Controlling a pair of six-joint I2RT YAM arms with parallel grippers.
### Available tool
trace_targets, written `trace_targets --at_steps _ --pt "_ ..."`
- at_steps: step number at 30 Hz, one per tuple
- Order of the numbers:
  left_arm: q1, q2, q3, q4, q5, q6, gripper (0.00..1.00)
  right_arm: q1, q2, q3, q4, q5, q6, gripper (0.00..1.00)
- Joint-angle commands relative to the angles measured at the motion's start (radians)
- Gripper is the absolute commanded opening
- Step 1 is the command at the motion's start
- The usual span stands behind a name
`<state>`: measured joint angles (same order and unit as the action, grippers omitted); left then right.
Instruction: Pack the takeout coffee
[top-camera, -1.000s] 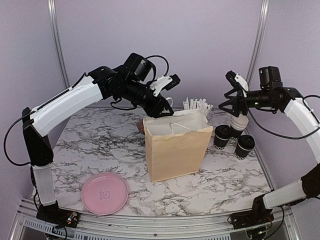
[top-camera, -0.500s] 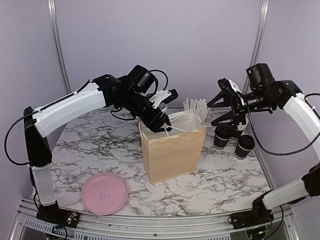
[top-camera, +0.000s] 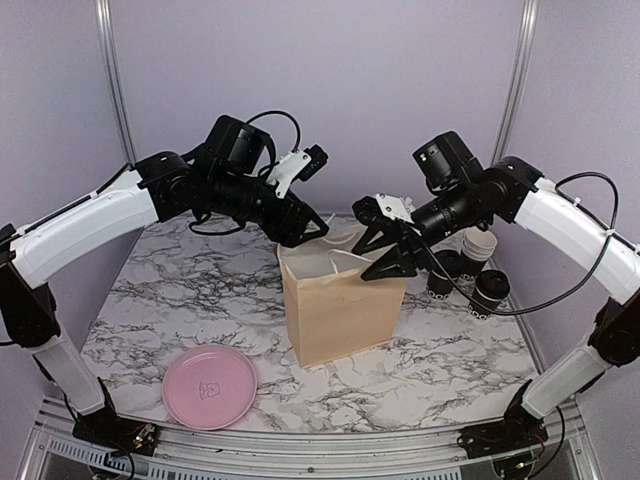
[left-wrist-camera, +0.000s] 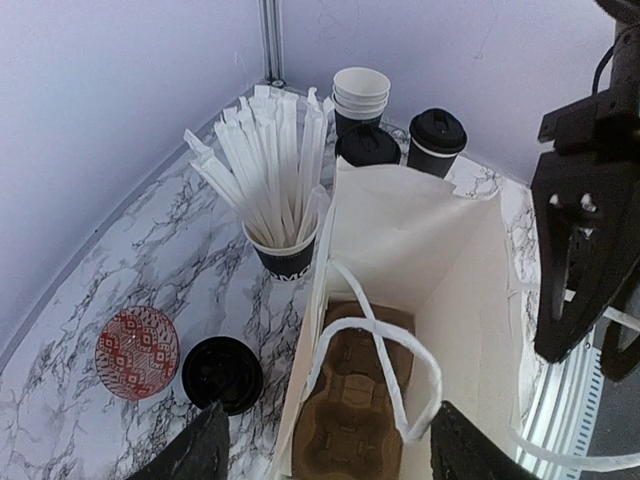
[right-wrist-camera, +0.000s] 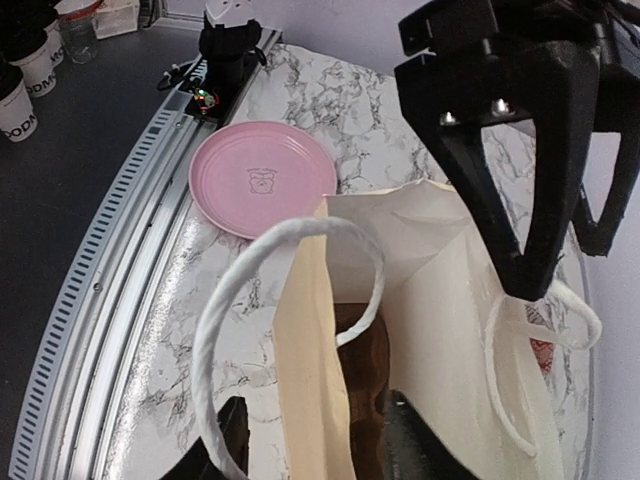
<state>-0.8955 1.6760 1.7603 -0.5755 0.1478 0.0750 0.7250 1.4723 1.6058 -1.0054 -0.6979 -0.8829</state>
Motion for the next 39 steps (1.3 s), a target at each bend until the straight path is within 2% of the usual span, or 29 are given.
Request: trace_targets --at_steps 1,3,5,7,9,12,20,27,28,29,30,31,32,35,37,39 --pt "0.005 -0.004 0.001 0.13 0.034 -0.017 0.6 0.024 0.04 0.085 0.041 0.055 0.058 0.32" --pt "0.006 0.024 0.023 0.129 0.065 -0.031 0.5 0.026 0.049 0.105 0.046 0.059 0.081 0.22" --pt "0.007 0.049 0.042 0.127 0.085 -0.043 0.44 0.029 0.055 0.117 0.047 0.062 0.086 0.15" --pt "0.009 0.067 0.059 0.12 0.08 -0.051 0.27 0.031 0.061 0.126 0.046 0.066 0.088 0.09" --pt "0.01 0.076 0.081 0.112 0.07 -0.056 0.02 0.032 0.063 0.138 0.038 0.063 0.089 0.03" --pt "0.01 0.072 0.119 0.111 0.065 -0.062 0.0 0.032 0.058 0.18 0.029 0.063 0.09 0.0" --pt "0.007 0.046 0.24 0.109 0.122 -0.131 0.0 0.034 0.036 0.305 0.019 0.026 0.101 0.0" --pt "0.005 0.046 0.217 0.113 0.138 -0.145 0.0 0.033 0.04 0.297 0.007 0.017 0.095 0.0" --pt "0.006 0.046 0.201 0.111 0.124 -0.14 0.1 0.033 0.039 0.285 0.007 0.023 0.09 0.0" --pt "0.005 0.045 0.178 0.112 0.106 -0.136 0.32 0.033 0.038 0.264 0.005 0.034 0.081 0.09" --pt "0.005 0.039 0.152 0.112 0.069 -0.135 0.52 0.033 0.036 0.242 0.001 0.046 0.074 0.25" --pt "0.005 0.03 0.121 0.111 0.034 -0.138 0.63 0.034 0.036 0.221 -0.001 0.059 0.076 0.35" --pt "0.005 0.02 0.09 0.112 0.005 -0.141 0.69 0.032 0.036 0.213 -0.008 0.065 0.079 0.43" --pt "0.005 -0.031 0.03 0.113 -0.092 -0.135 0.79 0.026 0.025 0.215 -0.028 0.059 0.086 0.64" --pt "0.005 -0.075 0.008 0.114 -0.14 -0.122 0.84 0.017 0.012 0.232 -0.047 0.047 0.085 0.7" --pt "0.004 -0.13 -0.014 0.121 -0.143 -0.114 0.87 -0.006 0.002 0.263 -0.079 0.021 0.084 0.72"
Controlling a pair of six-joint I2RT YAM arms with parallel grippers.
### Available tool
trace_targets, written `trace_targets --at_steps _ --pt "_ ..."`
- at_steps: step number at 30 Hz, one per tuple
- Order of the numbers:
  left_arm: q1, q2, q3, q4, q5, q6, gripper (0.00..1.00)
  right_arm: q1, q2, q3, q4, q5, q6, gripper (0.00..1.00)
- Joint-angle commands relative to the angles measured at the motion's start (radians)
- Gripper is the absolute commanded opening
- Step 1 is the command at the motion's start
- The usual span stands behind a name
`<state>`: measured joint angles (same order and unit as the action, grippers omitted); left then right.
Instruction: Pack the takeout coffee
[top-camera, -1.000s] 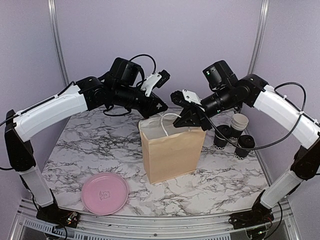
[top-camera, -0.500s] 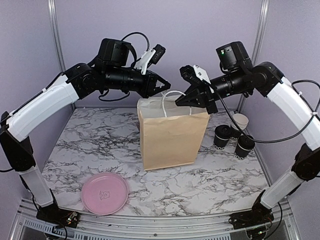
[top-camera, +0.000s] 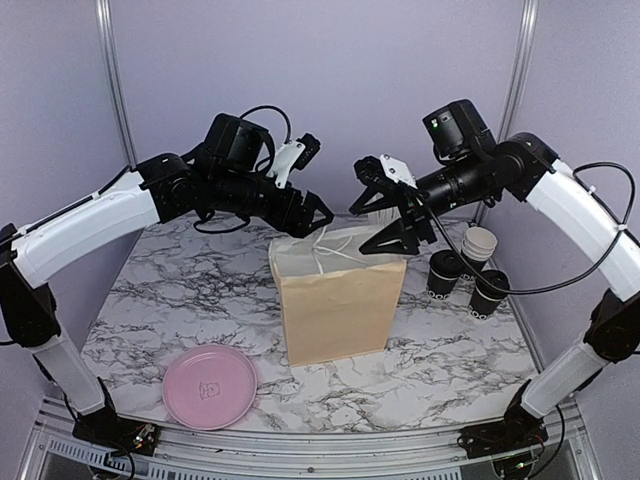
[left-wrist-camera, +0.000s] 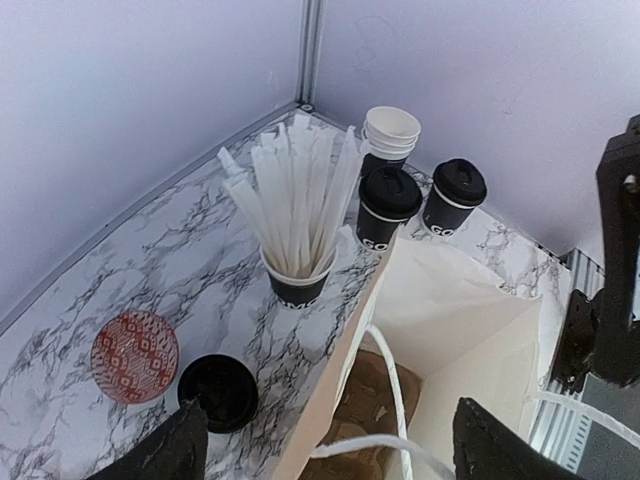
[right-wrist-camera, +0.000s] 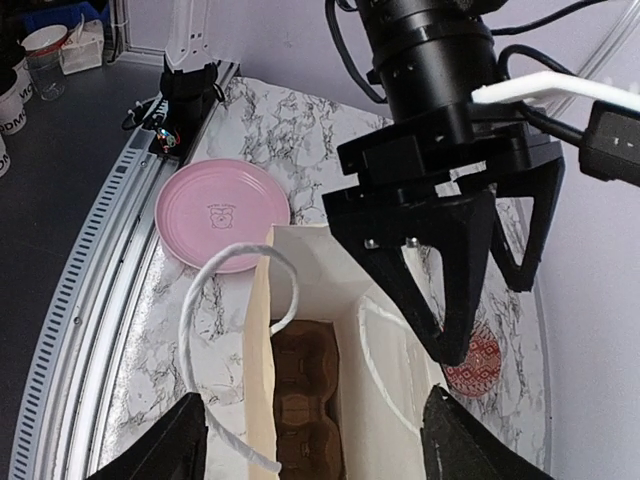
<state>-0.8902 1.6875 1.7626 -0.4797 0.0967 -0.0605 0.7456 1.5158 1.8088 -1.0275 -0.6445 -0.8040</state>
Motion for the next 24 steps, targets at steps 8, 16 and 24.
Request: trace_targets --at_steps 8,16,24 --pt "-0.002 -0.355 -0.217 0.108 -0.068 0.01 0.9 -0.281 -0.124 -0.01 -0.036 -0.045 0.073 0.72" --pt "-0.004 -0.465 -0.441 0.177 -0.072 -0.031 0.85 -0.607 -0.055 -0.107 0.062 0.207 0.19 0.61" --pt "-0.007 -0.479 -0.494 0.171 -0.068 -0.018 0.88 -0.72 0.043 -0.223 0.078 0.458 0.187 0.68"
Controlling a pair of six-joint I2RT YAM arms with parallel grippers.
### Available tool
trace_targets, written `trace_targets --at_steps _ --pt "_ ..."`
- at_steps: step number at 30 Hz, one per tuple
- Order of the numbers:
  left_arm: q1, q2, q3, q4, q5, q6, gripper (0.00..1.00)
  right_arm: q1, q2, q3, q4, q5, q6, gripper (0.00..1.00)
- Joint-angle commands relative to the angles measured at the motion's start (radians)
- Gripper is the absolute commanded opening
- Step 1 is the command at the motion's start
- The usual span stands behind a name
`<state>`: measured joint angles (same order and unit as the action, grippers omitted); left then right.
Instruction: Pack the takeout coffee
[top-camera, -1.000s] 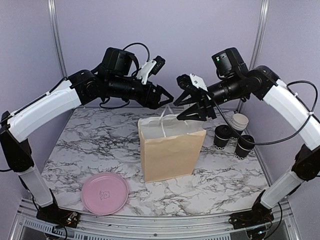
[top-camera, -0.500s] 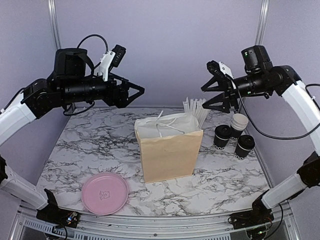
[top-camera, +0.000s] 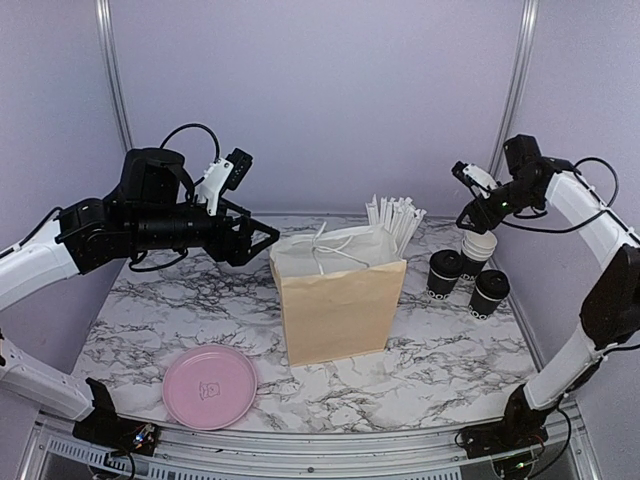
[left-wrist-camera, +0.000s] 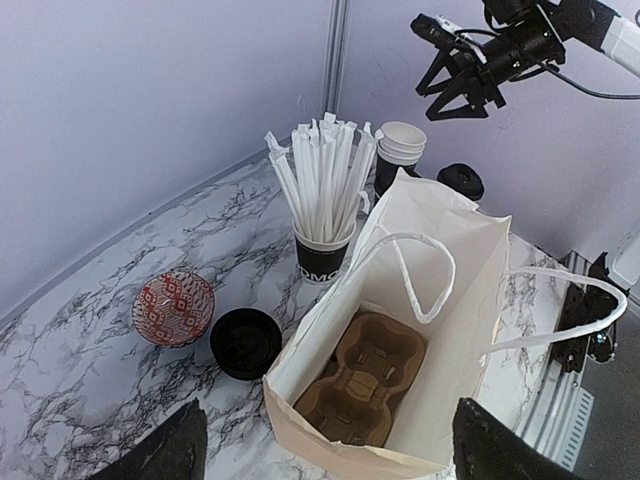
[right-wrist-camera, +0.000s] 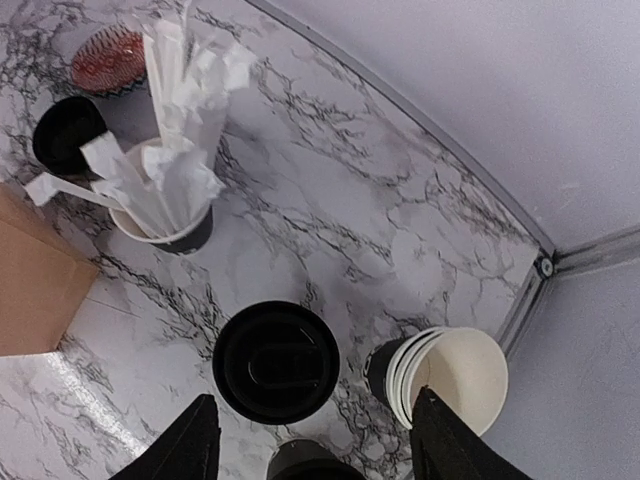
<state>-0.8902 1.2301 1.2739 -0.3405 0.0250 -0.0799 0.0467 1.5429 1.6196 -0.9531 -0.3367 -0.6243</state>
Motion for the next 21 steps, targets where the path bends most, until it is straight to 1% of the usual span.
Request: trace_targets --at_steps 1,3,4,5,8,11,15,21 --pt "-0.013 -0.02 -0.007 0.03 0.01 0.01 0.89 -0.027 0.018 -0.051 -0.011 0.176 -0.002 0.75" --pt "-0.031 -0.019 -0.008 0.03 0.013 0.024 0.9 -0.035 0.011 -0.096 -0.033 0.226 -0.032 0.86" --pt "-0.035 -0.015 -0.007 0.029 0.014 0.028 0.91 -0.062 0.009 -0.115 -0.041 0.249 -0.046 0.89" --pt "-0.039 -0.011 -0.005 0.03 0.013 0.031 0.91 -0.082 0.012 -0.126 -0.053 0.262 -0.061 0.91" --pt "-0.041 0.006 0.009 0.029 0.006 0.034 0.91 -0.15 0.039 -0.111 -0.123 0.274 -0.087 0.91" --pt "-0.043 0.023 0.016 0.03 0.018 0.043 0.91 -0.187 0.07 -0.122 -0.203 0.295 -0.122 0.91" --pt "-0.046 0.033 0.02 0.03 0.028 0.061 0.88 -0.203 0.082 -0.163 -0.213 0.299 -0.148 0.93" --pt "-0.046 0.03 0.016 0.029 0.026 0.062 0.88 -0.204 0.109 -0.16 -0.208 0.261 -0.146 0.94"
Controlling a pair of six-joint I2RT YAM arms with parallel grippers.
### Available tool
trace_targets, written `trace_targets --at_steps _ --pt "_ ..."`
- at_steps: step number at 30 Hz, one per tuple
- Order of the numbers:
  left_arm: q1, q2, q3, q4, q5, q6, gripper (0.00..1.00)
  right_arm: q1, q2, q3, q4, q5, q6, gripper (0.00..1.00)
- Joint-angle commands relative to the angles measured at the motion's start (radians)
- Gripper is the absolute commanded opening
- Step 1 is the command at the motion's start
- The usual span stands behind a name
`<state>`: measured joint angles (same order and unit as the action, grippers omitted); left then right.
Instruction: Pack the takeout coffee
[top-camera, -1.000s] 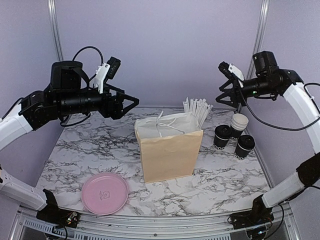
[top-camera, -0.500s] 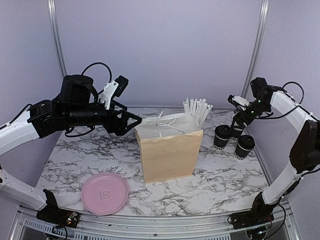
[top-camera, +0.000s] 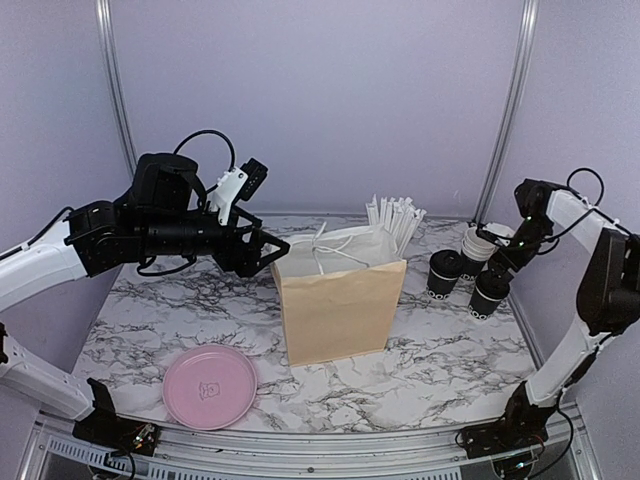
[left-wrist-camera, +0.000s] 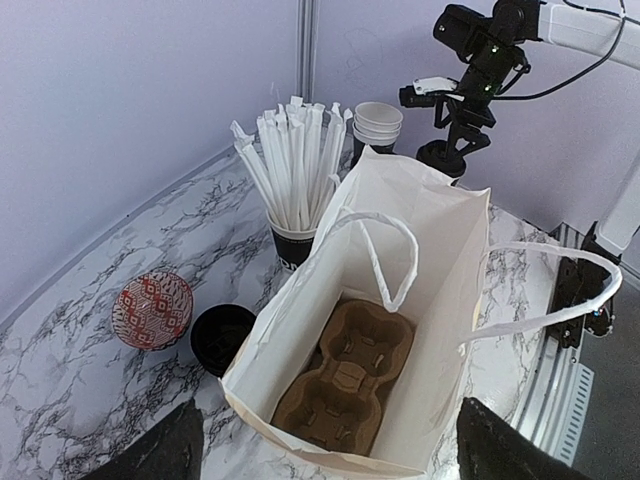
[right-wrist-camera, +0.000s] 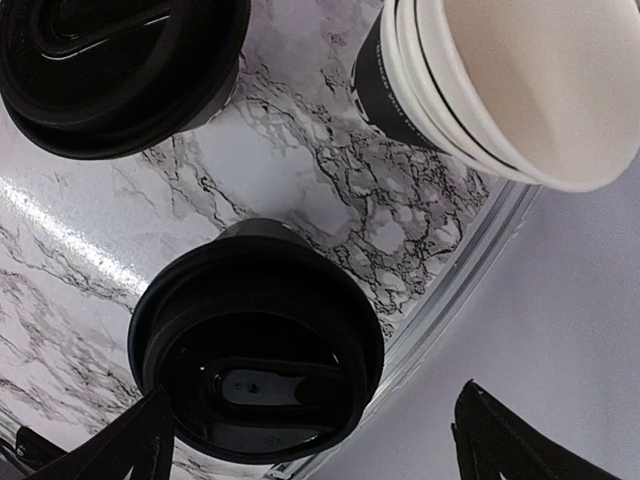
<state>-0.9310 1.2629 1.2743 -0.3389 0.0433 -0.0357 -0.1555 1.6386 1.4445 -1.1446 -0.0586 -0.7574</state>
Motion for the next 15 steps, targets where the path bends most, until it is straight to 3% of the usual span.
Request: trace_targets --at_steps 1,8,15 --pt "-0.005 -0.004 0.013 0.027 0.007 0.017 0.88 -0.001 0.02 0.018 -0.018 -0.025 -0.01 0.93" --pt "-0.006 -0.012 0.001 0.027 0.008 0.014 0.87 -0.001 0.053 0.051 -0.051 -0.081 -0.012 0.84" --pt "-0.006 -0.01 0.002 0.026 0.01 0.016 0.87 -0.001 0.032 0.074 -0.073 -0.11 -0.002 0.88"
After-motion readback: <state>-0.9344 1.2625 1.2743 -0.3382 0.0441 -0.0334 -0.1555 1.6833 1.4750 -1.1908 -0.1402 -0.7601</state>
